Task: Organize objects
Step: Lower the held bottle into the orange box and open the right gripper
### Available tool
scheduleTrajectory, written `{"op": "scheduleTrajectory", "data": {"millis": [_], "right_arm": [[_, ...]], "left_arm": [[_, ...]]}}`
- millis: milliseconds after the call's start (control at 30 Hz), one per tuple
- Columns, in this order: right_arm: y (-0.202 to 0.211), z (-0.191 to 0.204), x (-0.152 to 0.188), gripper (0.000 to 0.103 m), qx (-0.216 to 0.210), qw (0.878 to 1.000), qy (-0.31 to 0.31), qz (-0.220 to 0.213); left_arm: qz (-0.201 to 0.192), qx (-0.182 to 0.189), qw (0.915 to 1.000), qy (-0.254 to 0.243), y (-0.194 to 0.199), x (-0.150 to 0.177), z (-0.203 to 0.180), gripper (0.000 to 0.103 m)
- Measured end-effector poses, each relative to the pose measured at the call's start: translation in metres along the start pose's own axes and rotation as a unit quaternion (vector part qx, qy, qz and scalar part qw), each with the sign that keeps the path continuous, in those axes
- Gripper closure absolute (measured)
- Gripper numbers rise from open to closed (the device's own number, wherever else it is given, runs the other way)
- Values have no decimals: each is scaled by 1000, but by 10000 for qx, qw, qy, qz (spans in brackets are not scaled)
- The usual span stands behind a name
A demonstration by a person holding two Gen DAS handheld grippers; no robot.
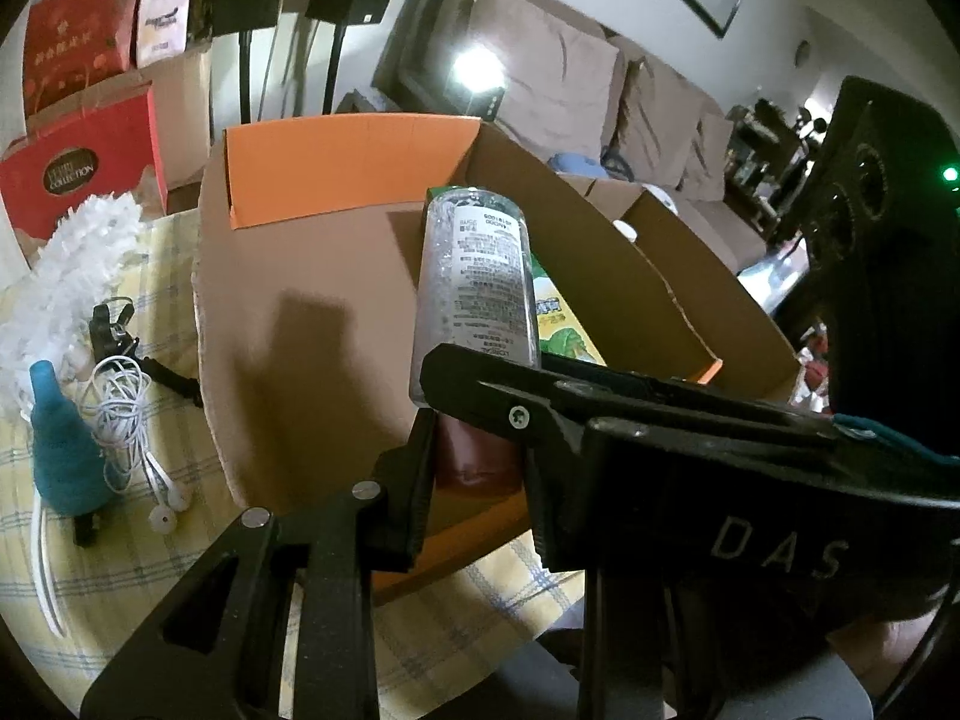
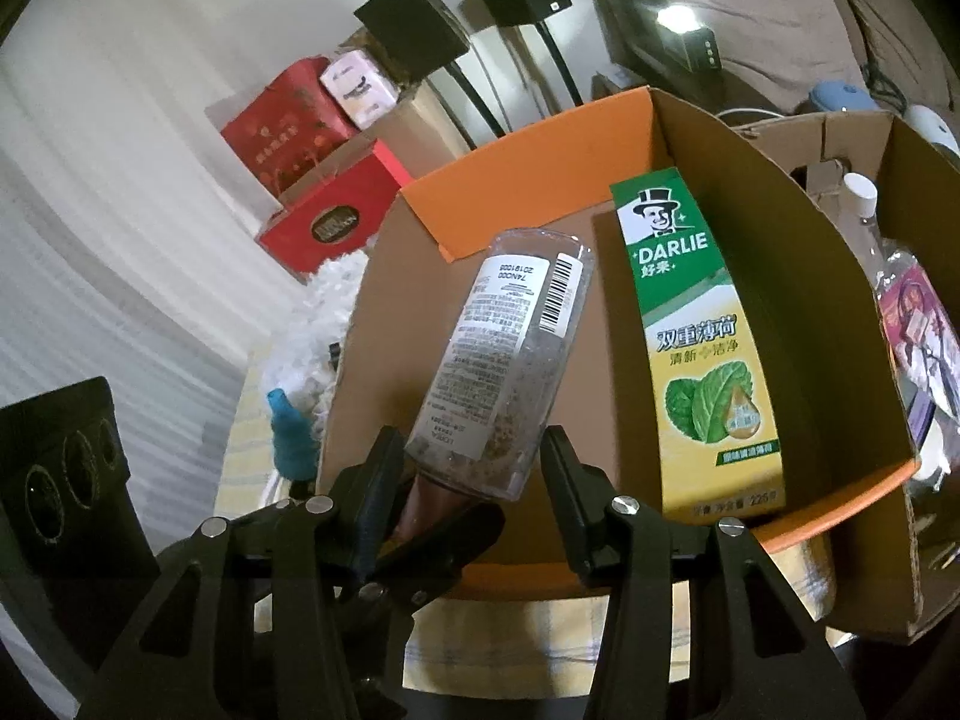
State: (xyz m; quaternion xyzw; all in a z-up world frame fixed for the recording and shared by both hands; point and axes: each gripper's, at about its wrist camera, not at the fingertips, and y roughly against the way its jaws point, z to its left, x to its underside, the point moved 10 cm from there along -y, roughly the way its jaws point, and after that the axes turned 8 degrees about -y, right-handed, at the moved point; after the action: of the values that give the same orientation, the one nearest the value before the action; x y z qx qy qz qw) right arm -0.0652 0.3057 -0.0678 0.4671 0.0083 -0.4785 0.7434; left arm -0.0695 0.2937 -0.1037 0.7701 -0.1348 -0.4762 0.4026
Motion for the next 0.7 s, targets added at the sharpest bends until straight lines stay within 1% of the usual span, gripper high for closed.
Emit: {"op": "scheduleTrajectory", "data": {"millis": [167, 267, 300, 333, 433, 467, 533, 567, 633, 700], "right_arm": [[-7, -4, -1, 55, 155, 9997, 103, 162], [-9, -8, -1, 55, 366, 9990, 192, 155], [-9, -9, -1, 55, 380, 9990, 195, 144], [-8, -9, -1, 55, 376, 9990, 179, 147], [-6, -11, -2, 54, 356, 9992, 123, 113], [-4, -11, -3, 52, 305, 9995, 79, 95], [1, -10, -6, 48, 235, 9997, 7, 30], [3, -10, -8, 47, 224, 9997, -14, -11], [10, -9, -11, 44, 195, 9998, -49, -94], [15, -6, -14, 36, 173, 9997, -50, -167]], "left_arm": [[111, -28, 9999, 34, -6, 1, 1, 78], [117, -179, 9998, -39, -7, 2, 1, 76], [129, -178, 9997, -47, -7, 2, 1, 73], [140, -181, 9997, -48, -7, 2, 1, 67], [87, -204, 9998, -25, -1, 1, 4, 56], [54, -199, 9998, 7, 2, 0, 6, 54], [-51, -158, 9998, 88, 11, -3, 10, 42], [-109, -153, 9998, 111, 16, -5, 11, 39], [-231, -209, 9994, 143, 29, -9, 16, 27], [-311, -280, 9990, 177, 39, -10, 22, 21]]}}
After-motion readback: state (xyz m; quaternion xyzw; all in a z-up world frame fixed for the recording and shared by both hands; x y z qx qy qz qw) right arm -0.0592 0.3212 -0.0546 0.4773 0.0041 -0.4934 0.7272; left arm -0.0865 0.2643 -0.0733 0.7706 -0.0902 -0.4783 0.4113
